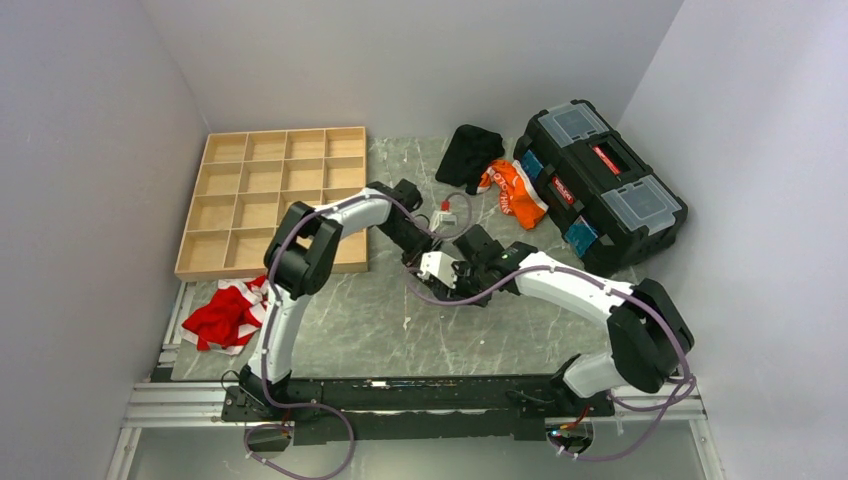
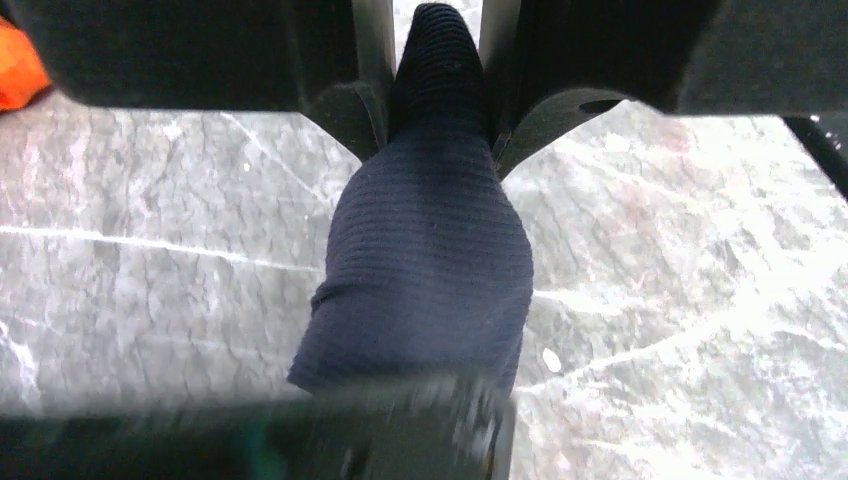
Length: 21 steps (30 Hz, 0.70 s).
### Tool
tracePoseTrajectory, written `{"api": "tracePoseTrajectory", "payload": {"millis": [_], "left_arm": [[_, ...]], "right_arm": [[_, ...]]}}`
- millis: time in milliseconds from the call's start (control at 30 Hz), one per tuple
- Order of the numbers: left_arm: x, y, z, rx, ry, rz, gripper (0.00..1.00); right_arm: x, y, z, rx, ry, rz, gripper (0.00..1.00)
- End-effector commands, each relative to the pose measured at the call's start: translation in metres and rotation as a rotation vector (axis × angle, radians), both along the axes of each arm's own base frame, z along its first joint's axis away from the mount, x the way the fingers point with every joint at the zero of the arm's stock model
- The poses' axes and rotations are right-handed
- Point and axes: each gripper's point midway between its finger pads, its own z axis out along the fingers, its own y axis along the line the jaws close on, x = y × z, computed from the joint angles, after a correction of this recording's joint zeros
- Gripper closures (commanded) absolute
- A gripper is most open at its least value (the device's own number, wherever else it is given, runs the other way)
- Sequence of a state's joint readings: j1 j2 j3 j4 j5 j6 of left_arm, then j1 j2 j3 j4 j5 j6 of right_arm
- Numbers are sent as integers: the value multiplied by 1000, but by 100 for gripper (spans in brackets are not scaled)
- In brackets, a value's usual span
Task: Roll the underwear
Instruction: Pick up the underwear from the center of the board, then move the storage box to the center of the board.
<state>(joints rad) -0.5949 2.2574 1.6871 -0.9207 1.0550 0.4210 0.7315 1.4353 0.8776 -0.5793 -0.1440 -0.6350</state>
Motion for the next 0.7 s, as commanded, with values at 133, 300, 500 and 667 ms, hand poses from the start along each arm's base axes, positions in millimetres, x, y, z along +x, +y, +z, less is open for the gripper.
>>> {"api": "tracePoseTrajectory", "payload": {"millis": [133, 300, 500, 667], "left_arm": [[61, 52, 60, -65, -231, 159, 9], [88, 87, 94, -64, -304, 316, 10], [138, 152, 89, 251, -510, 613, 16], [136, 181, 70, 419, -535, 679, 22]], "right_arm": [[-3, -13, 25, 47, -7, -46, 100], [17, -24, 31, 108, -3, -129, 100], [39, -31, 46, 209, -2, -216, 100], [40, -30, 47, 222, -5, -221, 100]]}}
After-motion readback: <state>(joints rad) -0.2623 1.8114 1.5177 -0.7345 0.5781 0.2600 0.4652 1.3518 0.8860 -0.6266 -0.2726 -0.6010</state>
